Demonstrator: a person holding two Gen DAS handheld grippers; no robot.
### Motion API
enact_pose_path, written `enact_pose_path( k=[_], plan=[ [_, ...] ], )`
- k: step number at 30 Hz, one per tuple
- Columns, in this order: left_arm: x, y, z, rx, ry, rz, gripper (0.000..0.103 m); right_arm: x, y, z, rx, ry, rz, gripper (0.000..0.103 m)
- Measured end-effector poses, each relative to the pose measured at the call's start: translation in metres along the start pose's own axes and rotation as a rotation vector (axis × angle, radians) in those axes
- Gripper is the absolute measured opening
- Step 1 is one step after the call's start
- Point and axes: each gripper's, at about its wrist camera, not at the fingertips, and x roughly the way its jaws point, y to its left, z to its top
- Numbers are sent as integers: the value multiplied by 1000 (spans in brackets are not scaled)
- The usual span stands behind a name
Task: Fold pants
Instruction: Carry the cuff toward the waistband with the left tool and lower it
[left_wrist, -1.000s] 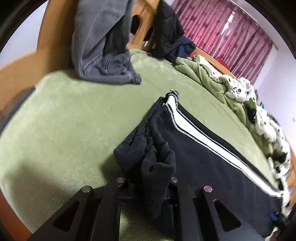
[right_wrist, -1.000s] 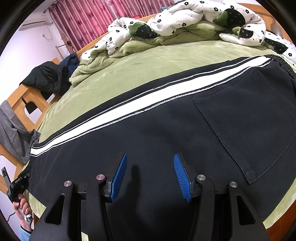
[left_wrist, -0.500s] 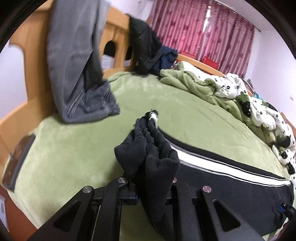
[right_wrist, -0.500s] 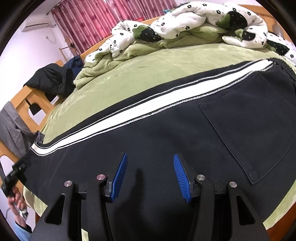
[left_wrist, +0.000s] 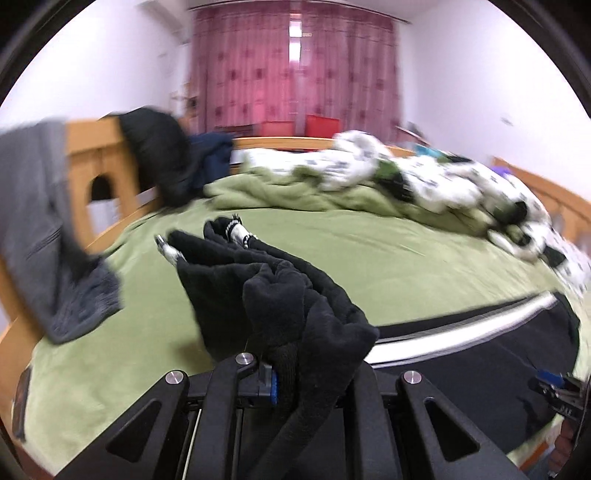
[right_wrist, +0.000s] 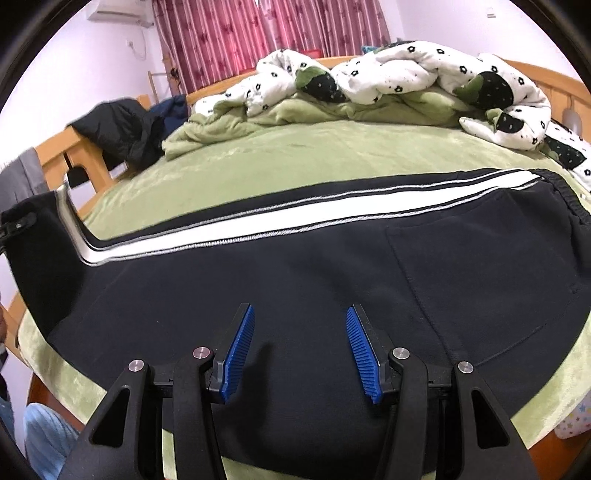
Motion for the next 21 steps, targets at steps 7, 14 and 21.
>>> enact_pose_path(
  k=[7, 14, 21],
  plan=[
    [29, -155, -39, 152, 105, -203, 11, -22, -55, -10, 166, -52, 0, 52],
    [44, -237, -106, 209, 256, -262, 11, -34, -94, -20, 302, -78, -8, 52],
    [18, -201, -103, 213, 281, -369, 43, -26, -82, -14, 260, -56, 13, 52]
  ],
)
